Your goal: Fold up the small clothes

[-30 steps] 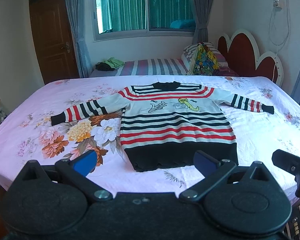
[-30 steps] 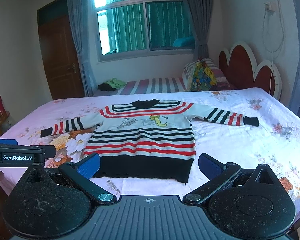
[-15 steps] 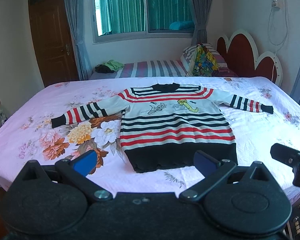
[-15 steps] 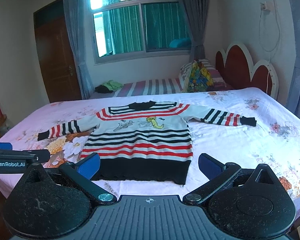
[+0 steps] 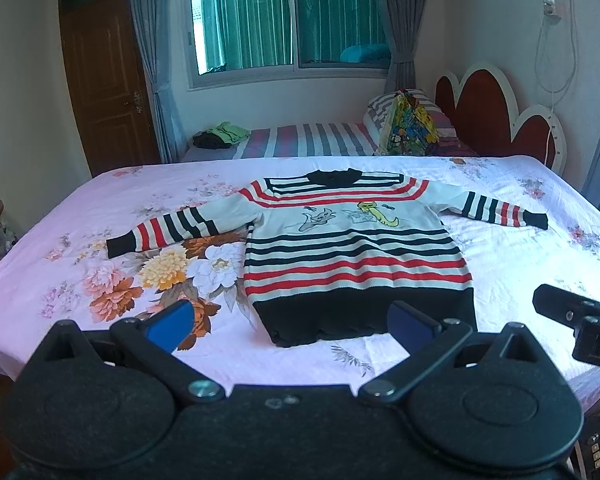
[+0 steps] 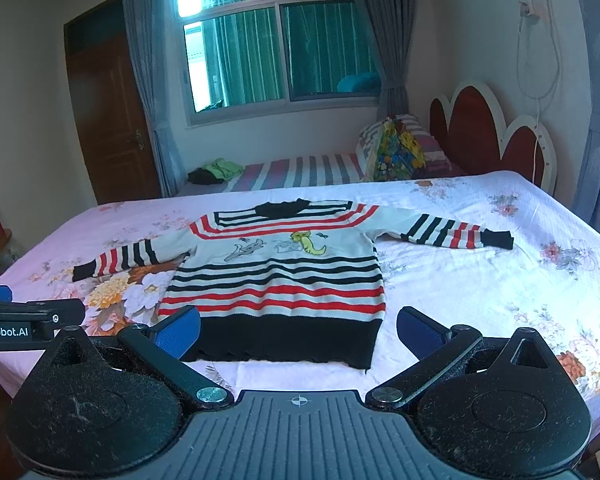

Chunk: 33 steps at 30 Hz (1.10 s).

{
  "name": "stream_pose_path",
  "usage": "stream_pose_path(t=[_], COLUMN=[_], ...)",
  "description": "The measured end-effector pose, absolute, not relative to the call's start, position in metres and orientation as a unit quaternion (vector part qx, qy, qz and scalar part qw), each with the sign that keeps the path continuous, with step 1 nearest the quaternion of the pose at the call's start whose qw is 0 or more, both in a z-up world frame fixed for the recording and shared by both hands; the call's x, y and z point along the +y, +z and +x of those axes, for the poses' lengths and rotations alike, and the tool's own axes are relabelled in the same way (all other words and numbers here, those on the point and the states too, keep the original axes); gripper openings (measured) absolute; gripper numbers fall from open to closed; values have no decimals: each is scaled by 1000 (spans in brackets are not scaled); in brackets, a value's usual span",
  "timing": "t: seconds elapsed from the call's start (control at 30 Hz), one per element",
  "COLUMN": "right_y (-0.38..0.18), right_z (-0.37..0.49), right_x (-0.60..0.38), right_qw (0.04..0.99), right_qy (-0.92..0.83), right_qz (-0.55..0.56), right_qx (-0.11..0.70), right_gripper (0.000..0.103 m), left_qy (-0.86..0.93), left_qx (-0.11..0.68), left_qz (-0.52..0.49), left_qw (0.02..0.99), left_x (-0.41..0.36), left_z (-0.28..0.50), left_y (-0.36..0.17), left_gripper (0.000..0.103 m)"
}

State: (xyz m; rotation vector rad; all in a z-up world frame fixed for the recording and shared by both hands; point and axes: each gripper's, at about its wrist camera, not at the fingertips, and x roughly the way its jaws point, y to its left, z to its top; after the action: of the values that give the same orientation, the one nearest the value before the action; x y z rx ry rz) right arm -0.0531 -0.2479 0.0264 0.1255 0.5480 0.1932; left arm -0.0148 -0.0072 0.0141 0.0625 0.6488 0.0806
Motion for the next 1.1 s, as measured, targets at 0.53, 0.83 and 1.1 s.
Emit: stream_pose_path(t=[0.53,0.83,1.1], right_y=[18,16,16], right_z=[-43,-40,-40], right_x=[-243,-240,-240], right_qw=[953,952,952], right_qy=[95,97,97], right_qz=[66,66,67], right_qx=[280,282,283], right_gripper=[103,103,103], left_qy=[40,41,41], left_qx=[325,328,329], left_qz=[27,27,28], left_qw=[944,943,943], left_x=[-2,4,4], left_z=[-13,-8,-8], left_y=[13,10,10], left_gripper=[102,102,102])
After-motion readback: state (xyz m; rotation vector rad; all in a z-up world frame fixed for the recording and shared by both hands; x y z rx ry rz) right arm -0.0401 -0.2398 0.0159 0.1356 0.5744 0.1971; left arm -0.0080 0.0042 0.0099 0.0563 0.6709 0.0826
